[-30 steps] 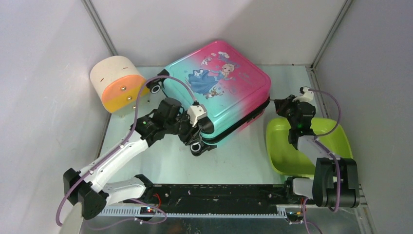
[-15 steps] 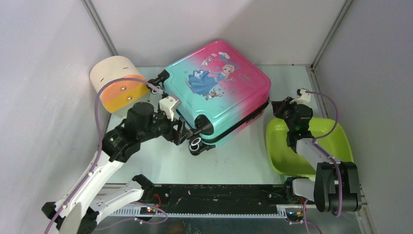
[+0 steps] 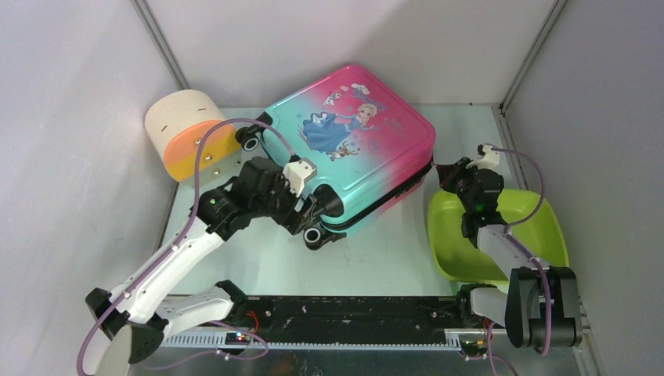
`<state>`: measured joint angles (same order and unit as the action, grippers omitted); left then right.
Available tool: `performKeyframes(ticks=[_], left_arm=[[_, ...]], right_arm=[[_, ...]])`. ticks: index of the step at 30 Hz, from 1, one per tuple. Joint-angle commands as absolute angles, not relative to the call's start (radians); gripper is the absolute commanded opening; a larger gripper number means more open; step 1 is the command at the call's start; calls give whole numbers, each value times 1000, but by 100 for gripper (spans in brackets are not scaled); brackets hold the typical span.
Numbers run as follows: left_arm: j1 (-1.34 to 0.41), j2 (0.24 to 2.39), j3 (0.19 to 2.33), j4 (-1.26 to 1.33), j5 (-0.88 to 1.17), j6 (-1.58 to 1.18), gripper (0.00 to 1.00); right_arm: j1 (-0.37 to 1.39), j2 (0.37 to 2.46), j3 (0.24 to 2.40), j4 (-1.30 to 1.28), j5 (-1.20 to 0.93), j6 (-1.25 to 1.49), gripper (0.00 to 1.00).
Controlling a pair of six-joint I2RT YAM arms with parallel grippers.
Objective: Open, take out, and arrange the luggage
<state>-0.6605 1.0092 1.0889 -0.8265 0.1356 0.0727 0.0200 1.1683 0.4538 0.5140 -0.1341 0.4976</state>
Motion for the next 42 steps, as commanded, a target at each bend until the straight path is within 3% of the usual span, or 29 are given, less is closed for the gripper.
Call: performKeyframes(ticks=[1, 17, 19, 21, 24, 29, 33, 42], left_arm=[[-687, 1052, 1137, -796, 127, 121, 86], [-778, 1178, 1174, -809, 90, 165, 89], [-788, 1190, 1177, -814, 74, 170, 84], [-799, 1200, 1182, -831, 79, 189, 73], [-826, 1205, 1184, -855, 67, 222, 38], [-882, 1189, 1182, -919, 90, 286, 7], [-942, 1138, 1149, -948, 133, 382, 0], [-994, 1044, 1096, -987, 314, 552, 0]], right_arm=[[19, 1122, 465, 576, -176, 505, 0], [10, 1135, 465, 572, -195, 503, 0], [9, 1131, 465, 574, -193, 506, 0], [9, 1127, 465, 568, -187, 517, 0], [-20, 1121, 465, 553, -190, 535, 0], [-41, 1102, 465, 496, -162, 542, 0], [-74, 1087, 465, 482, -137, 548, 0], [-145, 1173, 501, 593, -164, 548, 0]])
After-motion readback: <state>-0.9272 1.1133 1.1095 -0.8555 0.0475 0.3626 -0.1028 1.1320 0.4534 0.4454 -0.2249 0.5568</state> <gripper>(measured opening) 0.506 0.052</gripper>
